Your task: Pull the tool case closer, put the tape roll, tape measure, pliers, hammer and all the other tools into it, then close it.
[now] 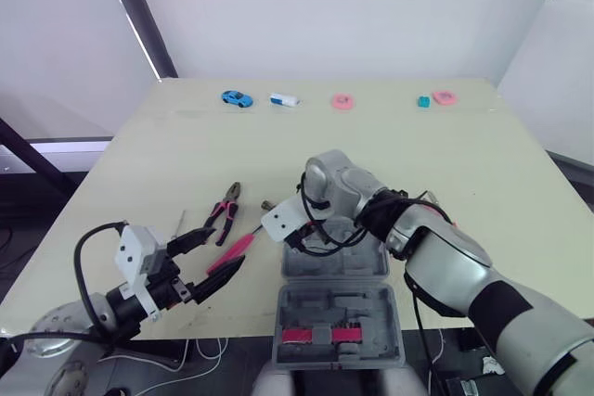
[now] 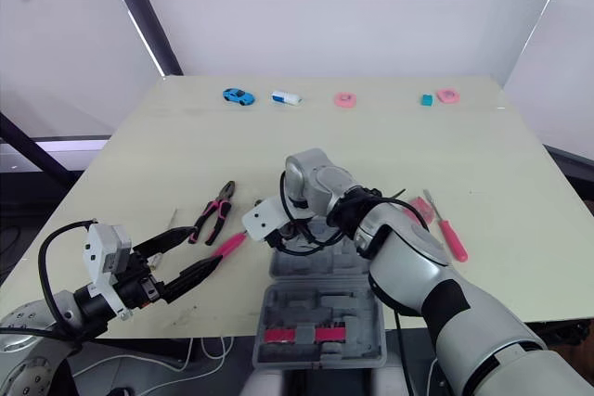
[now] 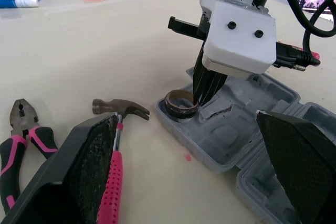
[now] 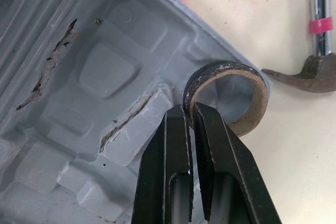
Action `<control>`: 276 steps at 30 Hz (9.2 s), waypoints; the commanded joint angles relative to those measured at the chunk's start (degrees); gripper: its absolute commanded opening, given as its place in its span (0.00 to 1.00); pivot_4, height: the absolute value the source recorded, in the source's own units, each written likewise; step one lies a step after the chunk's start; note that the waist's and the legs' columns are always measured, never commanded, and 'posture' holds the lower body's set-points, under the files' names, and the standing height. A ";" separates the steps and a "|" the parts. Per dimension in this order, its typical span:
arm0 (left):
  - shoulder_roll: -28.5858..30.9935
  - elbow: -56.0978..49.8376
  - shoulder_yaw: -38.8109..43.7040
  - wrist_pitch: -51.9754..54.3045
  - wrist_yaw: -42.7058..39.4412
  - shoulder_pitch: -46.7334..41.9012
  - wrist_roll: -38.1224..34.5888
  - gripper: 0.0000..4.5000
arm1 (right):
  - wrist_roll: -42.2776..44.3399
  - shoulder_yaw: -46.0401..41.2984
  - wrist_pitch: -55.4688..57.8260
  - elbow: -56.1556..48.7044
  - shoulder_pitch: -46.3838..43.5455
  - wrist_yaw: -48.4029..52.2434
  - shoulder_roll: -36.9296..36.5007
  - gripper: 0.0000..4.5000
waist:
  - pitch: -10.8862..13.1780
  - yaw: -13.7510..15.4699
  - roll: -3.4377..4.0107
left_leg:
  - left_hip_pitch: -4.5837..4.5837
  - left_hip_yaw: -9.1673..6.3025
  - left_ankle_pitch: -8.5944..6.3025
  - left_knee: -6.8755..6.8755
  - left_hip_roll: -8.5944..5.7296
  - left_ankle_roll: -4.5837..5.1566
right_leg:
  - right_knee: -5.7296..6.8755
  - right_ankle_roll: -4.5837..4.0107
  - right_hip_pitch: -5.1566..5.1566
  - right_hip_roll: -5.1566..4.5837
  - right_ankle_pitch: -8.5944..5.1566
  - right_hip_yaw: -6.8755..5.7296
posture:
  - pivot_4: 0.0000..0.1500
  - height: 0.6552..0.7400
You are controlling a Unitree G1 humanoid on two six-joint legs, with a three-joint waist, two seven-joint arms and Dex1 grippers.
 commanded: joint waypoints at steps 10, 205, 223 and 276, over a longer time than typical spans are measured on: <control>0.24 -0.24 0.36 -1.16 -1.34 -0.31 0.64 1.00 | 0.87 -0.97 -0.19 -1.50 -0.61 0.36 0.30 0.41 | 0.00 -0.01 0.00 | 0.00 0.00 0.00 -0.01 0.00 0.00 | 0.00 0.00 -0.01 0.00 0.00 0.00 | 1.00 0.99; 9.41 6.69 -15.57 -1.65 -25.53 -27.90 0.26 1.00 | 43.72 -47.87 29.94 -69.84 83.55 -58.74 -21.42 0.29 | -0.35 1.78 -0.64 | 0.06 0.14 -0.01 0.05 0.06 0.05 | -0.13 0.25 0.08 -0.61 -0.09 -0.83 | 1.00 0.99; 10.73 7.20 -15.27 -3.27 -31.76 -26.50 0.20 1.00 | 43.97 -43.47 32.09 -84.92 97.46 -49.85 -30.77 0.00 | -0.36 1.82 -0.65 | 0.04 0.11 -0.01 0.04 0.08 0.05 | -0.15 0.28 0.07 -0.58 -0.12 -0.84 | 1.00 0.99; 10.89 9.21 -15.06 -7.49 -33.99 -26.79 0.19 1.00 | 42.29 -37.91 -16.09 -32.33 62.02 1.47 -46.05 0.99 | -0.31 1.87 -0.70 | 0.16 0.00 0.00 0.16 0.07 0.06 | -0.11 0.10 0.29 -0.09 0.02 -0.30 | 1.00 0.99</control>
